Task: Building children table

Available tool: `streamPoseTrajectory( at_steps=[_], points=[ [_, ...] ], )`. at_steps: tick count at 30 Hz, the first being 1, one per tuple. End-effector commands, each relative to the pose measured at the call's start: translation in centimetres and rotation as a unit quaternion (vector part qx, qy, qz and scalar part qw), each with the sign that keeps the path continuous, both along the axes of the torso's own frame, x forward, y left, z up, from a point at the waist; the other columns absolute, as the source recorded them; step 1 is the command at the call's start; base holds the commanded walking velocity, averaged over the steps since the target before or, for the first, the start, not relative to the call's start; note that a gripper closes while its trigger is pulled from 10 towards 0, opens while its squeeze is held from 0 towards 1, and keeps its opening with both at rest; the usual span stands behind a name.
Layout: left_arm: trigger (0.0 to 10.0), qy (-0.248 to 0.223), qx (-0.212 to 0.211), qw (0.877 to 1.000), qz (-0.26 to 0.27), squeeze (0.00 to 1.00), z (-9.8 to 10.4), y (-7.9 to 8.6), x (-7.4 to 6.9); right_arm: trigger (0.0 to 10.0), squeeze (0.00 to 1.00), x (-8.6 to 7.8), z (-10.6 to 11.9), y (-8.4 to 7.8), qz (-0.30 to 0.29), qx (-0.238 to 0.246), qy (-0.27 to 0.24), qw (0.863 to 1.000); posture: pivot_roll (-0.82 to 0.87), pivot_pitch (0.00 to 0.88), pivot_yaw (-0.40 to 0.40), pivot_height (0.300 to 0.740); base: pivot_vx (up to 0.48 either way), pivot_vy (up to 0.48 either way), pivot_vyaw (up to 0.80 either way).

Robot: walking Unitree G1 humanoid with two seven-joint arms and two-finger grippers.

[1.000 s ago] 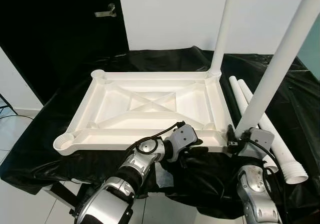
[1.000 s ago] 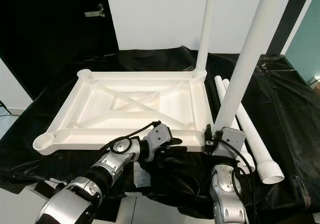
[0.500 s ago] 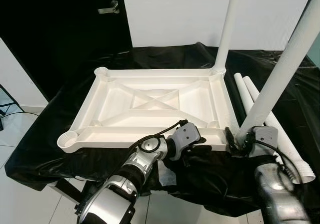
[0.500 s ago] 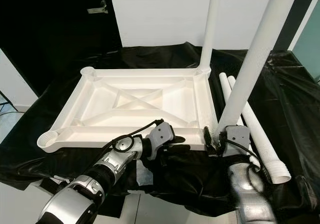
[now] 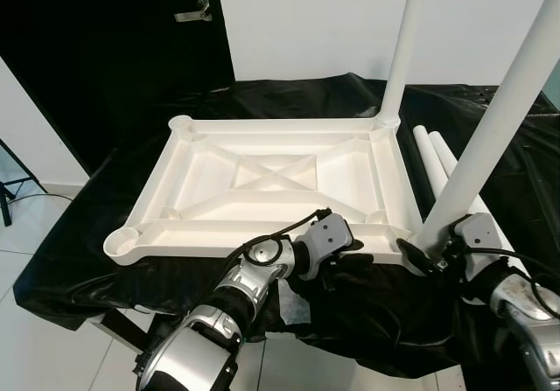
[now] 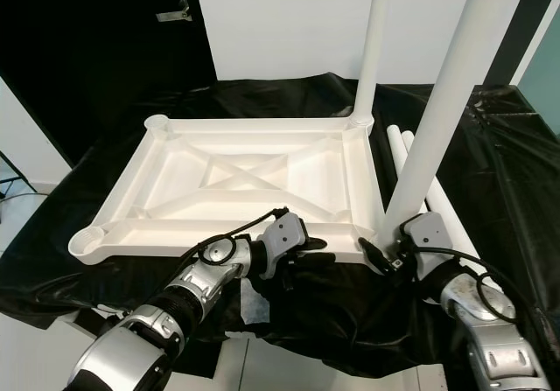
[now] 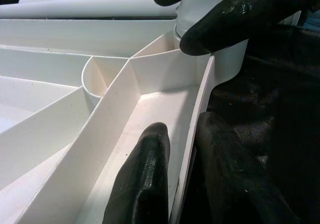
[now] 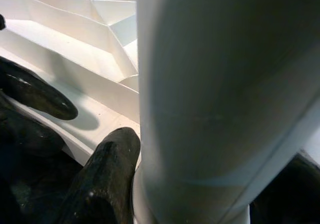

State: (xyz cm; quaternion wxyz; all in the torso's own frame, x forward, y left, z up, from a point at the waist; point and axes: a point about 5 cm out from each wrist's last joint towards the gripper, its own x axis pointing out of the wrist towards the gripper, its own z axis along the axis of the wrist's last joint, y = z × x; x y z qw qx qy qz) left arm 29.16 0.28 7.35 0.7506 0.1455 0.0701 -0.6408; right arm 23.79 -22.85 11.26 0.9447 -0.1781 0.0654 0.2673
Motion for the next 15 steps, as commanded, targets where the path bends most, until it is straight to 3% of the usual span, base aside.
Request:
streamPoseTrajectory(
  at_steps=[1, 5, 10, 11, 15],
  points=[
    [10.0, 0.092, 0.096, 0.991, -0.018, 0.00, -4.7, 2.3, -2.3, 0.0, 0.00, -1.1, -2.2, 0.7, 0.038, -0.008, 0.064, 0.997, -0.15, 0.000, 0.058, 0.740, 0.000, 0.000, 0.00],
    [10.0, 0.093, 0.097, 0.991, -0.017, 0.00, -4.8, 2.5, -2.3, 0.0, 0.00, -1.3, -2.5, 0.8, 0.039, -0.003, 0.077, 0.996, -0.15, 0.000, 0.058, 0.740, 0.000, 0.000, 0.00],
    [10.0, 0.094, 0.096, 0.991, -0.019, 0.00, -4.8, 2.3, -2.5, 0.0, 0.00, -1.9, -3.8, 2.5, 0.042, 0.020, 0.099, 0.994, -0.15, 0.000, 0.054, 0.740, 0.000, 0.000, 0.00],
    [10.0, 0.095, 0.095, 0.991, -0.021, 0.00, -4.9, 2.2, -2.6, 0.0, 0.00, -2.0, -4.2, 3.3, 0.028, 0.037, 0.099, 0.994, -0.15, 0.000, 0.054, 0.740, 0.000, 0.000, 0.00],
    [10.0, 0.095, 0.095, 0.991, -0.022, 0.00, -4.9, 2.2, -2.6, 0.0, 0.00, -1.8, -4.4, 4.1, -0.003, 0.064, 0.089, 0.994, -0.15, 0.000, 0.051, 0.740, 0.000, 0.000, 0.00]
  ],
)
